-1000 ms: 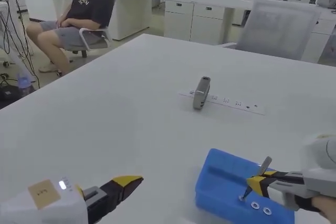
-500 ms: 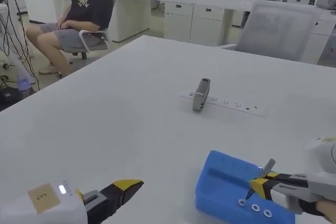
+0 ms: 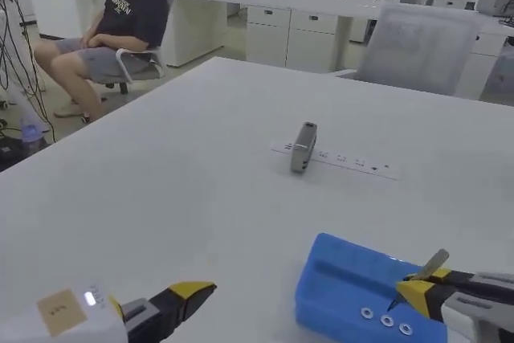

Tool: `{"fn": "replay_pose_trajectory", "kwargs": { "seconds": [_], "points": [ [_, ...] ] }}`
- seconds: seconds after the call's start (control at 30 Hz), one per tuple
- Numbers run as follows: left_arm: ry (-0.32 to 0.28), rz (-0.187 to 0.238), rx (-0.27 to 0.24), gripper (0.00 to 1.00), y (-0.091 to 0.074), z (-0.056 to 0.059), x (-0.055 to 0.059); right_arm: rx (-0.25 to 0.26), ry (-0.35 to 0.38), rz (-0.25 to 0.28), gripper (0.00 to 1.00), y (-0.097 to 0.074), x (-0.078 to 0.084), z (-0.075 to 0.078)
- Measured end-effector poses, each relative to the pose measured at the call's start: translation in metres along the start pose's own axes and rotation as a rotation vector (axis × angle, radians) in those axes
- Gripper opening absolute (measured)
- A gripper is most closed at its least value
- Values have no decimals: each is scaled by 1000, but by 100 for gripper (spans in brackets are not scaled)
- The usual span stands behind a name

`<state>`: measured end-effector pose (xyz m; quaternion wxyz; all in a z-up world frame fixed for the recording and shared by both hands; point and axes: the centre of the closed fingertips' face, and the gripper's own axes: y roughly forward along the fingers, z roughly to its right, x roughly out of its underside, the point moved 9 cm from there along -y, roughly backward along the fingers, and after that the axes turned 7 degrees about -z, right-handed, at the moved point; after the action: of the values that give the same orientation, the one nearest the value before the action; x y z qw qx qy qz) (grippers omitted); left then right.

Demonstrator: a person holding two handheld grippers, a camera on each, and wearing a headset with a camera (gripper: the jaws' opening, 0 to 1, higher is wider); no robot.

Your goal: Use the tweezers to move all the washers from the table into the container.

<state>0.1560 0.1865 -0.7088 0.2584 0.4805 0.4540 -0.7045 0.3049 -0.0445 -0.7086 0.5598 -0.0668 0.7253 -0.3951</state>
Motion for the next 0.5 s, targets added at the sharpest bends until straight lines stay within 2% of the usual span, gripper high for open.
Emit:
{"fn": "replay_pose_trajectory", "kwargs": {
  "seconds": [0.1, 0.27, 0.3, 0.37, 0.43, 0.5],
  "points": [
    [0, -3, 0, 63, 0, 0, 0, -19, -6, 4, 4, -5, 2, -10],
    [0, -4, 0, 62, 0, 0, 0, -29, -2, -9, 3, -3, 13, -22],
    [1, -4, 0, 62, 0, 0, 0, -32, 14, 26, 4, -3, 12, -24],
    [1, -6, 0, 62, 0, 0, 1, -49, 24, 6, 4, -3, 14, -25],
    [0, -5, 0, 62, 0, 0, 1, -49, 17, 8, 3, -3, 15, -29],
    [0, -6, 1, 62, 0, 0, 1, -72, 12, 5, 3, -2, 15, -32]
  ]
}}
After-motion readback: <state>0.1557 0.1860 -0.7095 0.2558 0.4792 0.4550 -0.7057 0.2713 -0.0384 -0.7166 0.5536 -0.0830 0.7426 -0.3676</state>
